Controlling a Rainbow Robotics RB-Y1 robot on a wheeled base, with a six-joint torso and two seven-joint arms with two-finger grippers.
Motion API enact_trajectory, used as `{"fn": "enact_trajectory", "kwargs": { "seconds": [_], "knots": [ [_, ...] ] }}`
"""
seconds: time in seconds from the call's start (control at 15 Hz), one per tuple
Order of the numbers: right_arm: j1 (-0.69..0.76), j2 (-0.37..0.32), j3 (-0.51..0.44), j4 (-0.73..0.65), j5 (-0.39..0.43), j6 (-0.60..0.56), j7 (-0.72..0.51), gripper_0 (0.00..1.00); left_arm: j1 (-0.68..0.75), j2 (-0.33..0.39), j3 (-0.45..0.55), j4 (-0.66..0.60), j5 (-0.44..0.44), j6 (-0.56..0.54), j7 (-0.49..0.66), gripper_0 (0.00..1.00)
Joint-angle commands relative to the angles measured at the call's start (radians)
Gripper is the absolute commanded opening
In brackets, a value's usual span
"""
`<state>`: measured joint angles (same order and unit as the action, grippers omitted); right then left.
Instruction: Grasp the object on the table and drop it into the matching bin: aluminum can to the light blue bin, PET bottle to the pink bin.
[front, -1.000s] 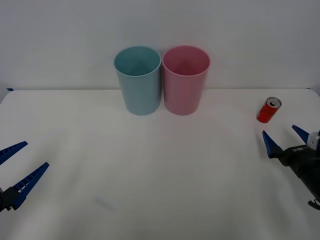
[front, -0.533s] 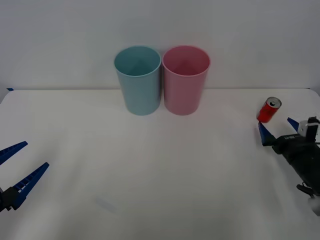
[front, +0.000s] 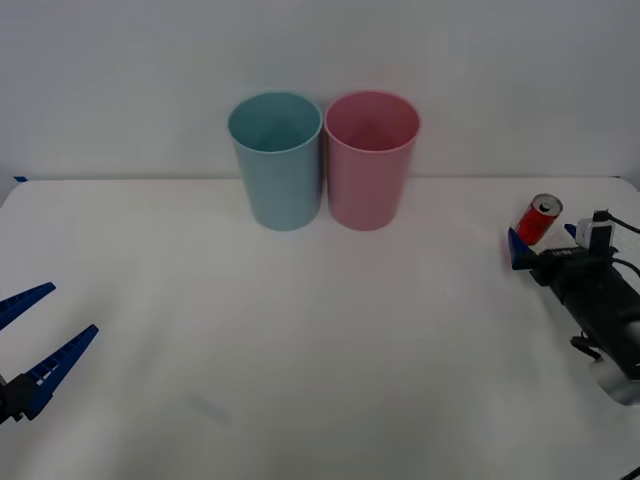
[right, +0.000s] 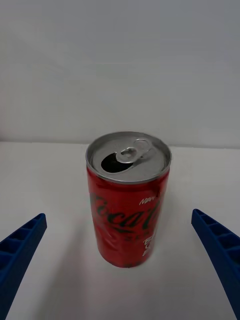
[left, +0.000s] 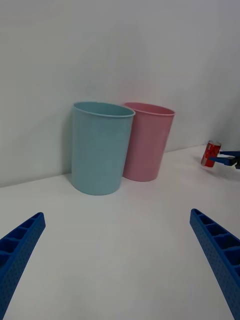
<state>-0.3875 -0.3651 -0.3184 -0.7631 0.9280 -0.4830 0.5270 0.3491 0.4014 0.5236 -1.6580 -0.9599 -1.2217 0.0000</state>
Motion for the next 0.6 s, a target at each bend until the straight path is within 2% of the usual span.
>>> {"fn": "enact_trajectory", "kwargs": {
  "seconds": [0.07, 0.6],
  "knots": [
    [-0.077, 0.000, 0.007, 0.077, 0.000, 0.047, 0.010, 1.00, 0.000, 0.000, 0.000, 0.000, 0.000, 0.000, 0.000, 1.00],
    [-0.114, 0.000, 0.070, 0.085, -0.046, 0.152, 0.018, 1.00, 0.000, 0.000, 0.000, 0.000, 0.000, 0.000, 0.000, 1.00]
  ]
}}
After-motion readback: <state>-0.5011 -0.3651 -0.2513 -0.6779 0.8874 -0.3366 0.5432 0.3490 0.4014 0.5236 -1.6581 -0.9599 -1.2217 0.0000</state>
